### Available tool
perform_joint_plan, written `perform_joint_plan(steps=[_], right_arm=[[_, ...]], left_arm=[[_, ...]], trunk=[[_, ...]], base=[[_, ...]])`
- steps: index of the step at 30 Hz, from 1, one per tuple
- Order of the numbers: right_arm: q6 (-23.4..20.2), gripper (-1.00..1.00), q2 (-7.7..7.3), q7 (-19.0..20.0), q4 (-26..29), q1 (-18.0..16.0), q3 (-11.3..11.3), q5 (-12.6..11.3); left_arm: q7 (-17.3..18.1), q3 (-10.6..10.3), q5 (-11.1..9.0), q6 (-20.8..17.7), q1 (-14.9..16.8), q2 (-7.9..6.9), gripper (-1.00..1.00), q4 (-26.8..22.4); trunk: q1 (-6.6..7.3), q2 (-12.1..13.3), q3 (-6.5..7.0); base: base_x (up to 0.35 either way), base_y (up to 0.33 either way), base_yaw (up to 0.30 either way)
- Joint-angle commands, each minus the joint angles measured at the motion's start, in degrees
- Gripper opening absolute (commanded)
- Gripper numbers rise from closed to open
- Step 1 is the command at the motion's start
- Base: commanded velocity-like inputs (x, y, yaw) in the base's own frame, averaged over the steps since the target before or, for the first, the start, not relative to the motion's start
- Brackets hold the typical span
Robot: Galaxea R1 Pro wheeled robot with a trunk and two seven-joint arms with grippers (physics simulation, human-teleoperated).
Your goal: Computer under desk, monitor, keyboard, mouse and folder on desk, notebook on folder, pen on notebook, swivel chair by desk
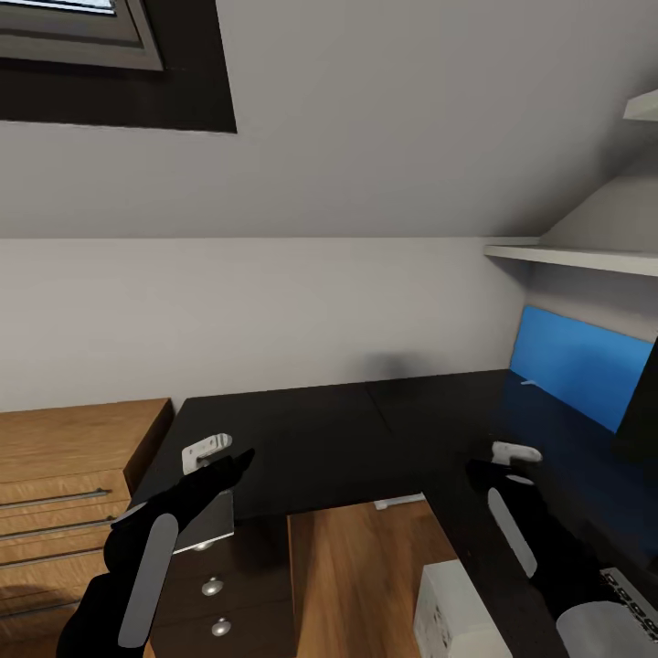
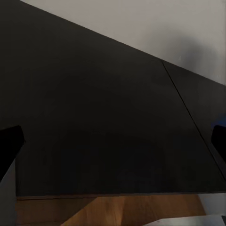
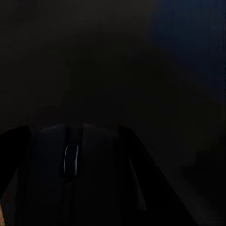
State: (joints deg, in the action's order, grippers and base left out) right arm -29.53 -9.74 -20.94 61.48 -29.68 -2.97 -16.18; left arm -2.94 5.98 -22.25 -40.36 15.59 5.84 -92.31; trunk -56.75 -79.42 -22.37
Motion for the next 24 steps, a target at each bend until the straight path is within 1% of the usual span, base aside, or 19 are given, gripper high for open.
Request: perform_joint_plan(steps=[1,2,3,4,5,6,7,10,11,12,13,14,15,17,19,20,21,22,24], right_arm=[[-0.2,-1.00,-0.40,-0.6,-0.8,-0.3,-0.1,-0.7],[-0.3,-1.00,-1.03,-0.5,-4.0,-1.5,0.2,-0.7],[-0.3,-1.00,-1.20,-0.5,-5.2,-2.1,0.3,-0.7],[-0.3,-1.00,-1.54,-0.5,-7.8,-3.4,0.4,-0.6],[-0.3,-1.00,-2.17,-0.5,-11.6,-5.3,0.5,-0.6],[-0.3,-1.00,-2.68,-0.5,-13.9,-6.4,0.5,-0.6],[-0.4,-1.00,-3.60,-0.5,-16.7,-7.6,0.6,-0.6],[-0.5,-1.00,-4.92,-0.4,-18.8,-8.5,0.6,-0.6],[-0.9,-1.00,-5.76,-0.4,-19.6,-8.8,0.6,-0.6],[-1.2,-1.00,-6.00,-0.4,-19.8,-8.9,0.6,-0.6],[-2.5,-1.00,-6.58,-0.4,-20.2,-9.0,0.6,-0.6],[-5.2,-1.00,-7.44,0.0,-20.6,-9.1,0.5,-0.7],[-5.4,-1.00,-7.49,0.7,-20.6,-9.2,0.5,-0.6],[-5.5,-1.00,-7.55,4.7,-21.2,-9.2,0.3,-0.5],[-5.3,-1.00,-7.52,7.0,-22.0,-9.2,0.0,-0.4],[-4.7,-1.00,-7.69,9.4,-23.2,-9.1,-0.3,1.2],[-4.3,-1.00,-8.09,10.6,-23.8,-9.0,-0.3,2.1],[-4.1,-1.00,-8.42,11.5,-24.0,-9.0,-0.3,2.5],[-3.7,-1.00,-9.96,15.3,-24.5,-9.0,-0.3,3.4]], left_arm=[[-0.3,0.1,-0.6,-0.3,0.0,0.05,1.00,-0.1],[-0.3,0.1,-0.6,-0.3,0.0,0.05,1.00,-0.1],[-0.3,0.1,-0.6,-0.3,0.0,0.05,1.00,-0.1],[-0.3,0.1,-0.6,-0.3,0.0,0.05,1.00,-0.1],[-0.3,0.1,-0.6,-0.3,0.0,0.05,1.00,-0.1],[-0.3,0.1,-0.6,-0.3,0.0,0.05,1.00,-0.1],[-0.3,0.1,-0.6,-0.3,0.0,0.05,1.00,-0.1],[-0.3,0.1,-0.6,-0.3,0.0,0.05,1.00,-0.1],[-0.3,0.1,-0.6,-0.3,0.0,0.05,1.00,-0.1],[-0.3,0.1,-0.6,-0.3,0.0,0.05,1.00,-0.1],[-0.3,0.1,-0.6,-0.3,0.0,0.05,1.00,-0.1],[-0.3,0.1,-0.6,-0.3,0.0,0.05,1.00,-0.1],[-0.3,0.1,-0.6,-0.3,0.0,0.05,1.00,-0.1],[-0.3,0.1,-0.6,-0.3,0.0,0.05,1.00,-0.1],[-0.3,0.1,-0.6,-0.3,0.0,0.05,1.00,-0.1],[-0.3,0.1,-0.6,-0.3,0.0,0.05,1.00,-0.1],[-0.3,0.1,-0.6,-0.3,0.0,0.05,1.00,-0.1],[-0.3,0.1,-0.6,-0.3,0.0,0.05,1.00,-0.1],[-0.3,0.1,-0.6,-0.3,0.0,0.05,1.00,-0.1]], trunk=[[0.00,0.0,-0.07],[0.00,0.0,-0.07],[0.00,0.0,-0.07],[0.00,0.0,-0.07],[0.00,0.0,-0.07],[0.00,0.0,-0.07],[0.00,0.0,-0.07],[0.00,0.0,-0.07],[0.00,0.0,-0.07],[0.00,0.0,-0.07],[0.00,0.0,-0.07],[0.00,0.0,-0.07],[0.00,0.0,-0.07],[0.00,0.0,-0.07],[0.00,0.0,-0.07],[0.00,0.0,-0.07],[0.00,0.0,-0.07],[0.00,0.0,-0.07],[0.00,0.0,-0.07]], base=[[0.000,0.000,0.000],[0.000,0.000,0.000],[0.000,0.000,0.000],[0.000,0.000,0.000],[0.000,0.000,0.000],[0.000,0.000,0.000],[0.000,0.000,0.000],[0.000,0.000,0.000],[0.000,0.000,0.000],[0.000,0.000,0.000],[0.000,0.000,0.000],[0.000,0.000,0.000],[0.000,0.000,0.000],[0.000,0.000,0.000],[0.000,0.000,0.000],[0.000,0.000,0.000],[0.000,0.000,0.000],[0.000,0.000,0.000],[0.000,0.000,0.000]])
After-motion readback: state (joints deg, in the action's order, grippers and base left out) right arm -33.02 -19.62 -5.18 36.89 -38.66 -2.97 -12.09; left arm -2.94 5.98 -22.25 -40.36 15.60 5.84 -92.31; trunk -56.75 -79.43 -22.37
